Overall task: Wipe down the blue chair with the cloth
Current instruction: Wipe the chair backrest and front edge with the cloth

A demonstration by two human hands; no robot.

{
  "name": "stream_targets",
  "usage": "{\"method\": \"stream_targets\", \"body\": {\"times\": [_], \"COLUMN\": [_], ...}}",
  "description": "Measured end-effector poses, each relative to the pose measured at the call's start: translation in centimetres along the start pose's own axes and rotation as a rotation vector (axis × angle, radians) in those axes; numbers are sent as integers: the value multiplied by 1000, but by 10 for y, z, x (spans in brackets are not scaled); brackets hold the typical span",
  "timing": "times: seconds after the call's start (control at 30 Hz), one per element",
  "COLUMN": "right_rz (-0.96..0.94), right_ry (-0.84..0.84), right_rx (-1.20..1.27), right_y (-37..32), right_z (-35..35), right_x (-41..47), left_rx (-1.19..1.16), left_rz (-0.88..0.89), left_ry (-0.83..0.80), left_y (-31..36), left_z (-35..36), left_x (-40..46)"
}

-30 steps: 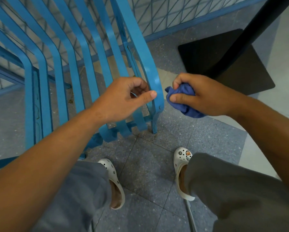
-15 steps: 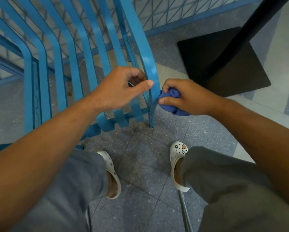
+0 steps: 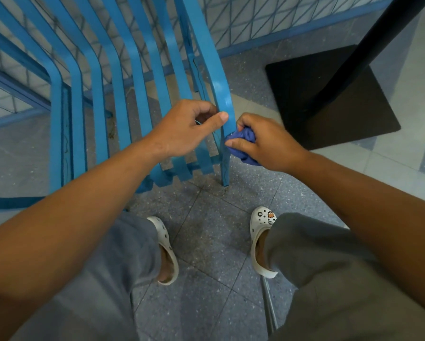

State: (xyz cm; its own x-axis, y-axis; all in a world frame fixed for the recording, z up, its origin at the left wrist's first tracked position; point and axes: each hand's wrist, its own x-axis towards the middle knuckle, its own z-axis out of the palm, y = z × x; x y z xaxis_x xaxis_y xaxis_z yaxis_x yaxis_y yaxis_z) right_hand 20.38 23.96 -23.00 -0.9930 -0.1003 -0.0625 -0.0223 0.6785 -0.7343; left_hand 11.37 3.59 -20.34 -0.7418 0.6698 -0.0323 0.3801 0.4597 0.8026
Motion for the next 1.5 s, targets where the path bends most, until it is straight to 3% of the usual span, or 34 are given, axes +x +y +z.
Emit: {"method": "stream_targets", "body": {"times": [0.17,0.37,0.63,0.83,1.0,1.27,1.5], "right_rz": [31,-24,77,91,1,139,54], "right_ry": [-94,-6,-143,-220,-122,-176,-128], "right_rx": [-114,-47,-359,-289,-193,-315,-249], "right_y": [6,3,17,18,8,16,14], "right_z": [3,-6,22,10,-9,28,6], "right_x": [-2,-2,10,13,9,15,15], "left_rx": [4,71,83,154,203,219,213], "left_rz": [0,40,56,30,49,46,66], "left_ry": [-33,-62,-62,-70,-64,-60,-73], "left_y": [1,-6,-2,-17,-23,-21,-17], "left_z": [8,8,8,13,13,11,8], "left_x": [-5,-8,-6,-9,-8,-6,-7]}}
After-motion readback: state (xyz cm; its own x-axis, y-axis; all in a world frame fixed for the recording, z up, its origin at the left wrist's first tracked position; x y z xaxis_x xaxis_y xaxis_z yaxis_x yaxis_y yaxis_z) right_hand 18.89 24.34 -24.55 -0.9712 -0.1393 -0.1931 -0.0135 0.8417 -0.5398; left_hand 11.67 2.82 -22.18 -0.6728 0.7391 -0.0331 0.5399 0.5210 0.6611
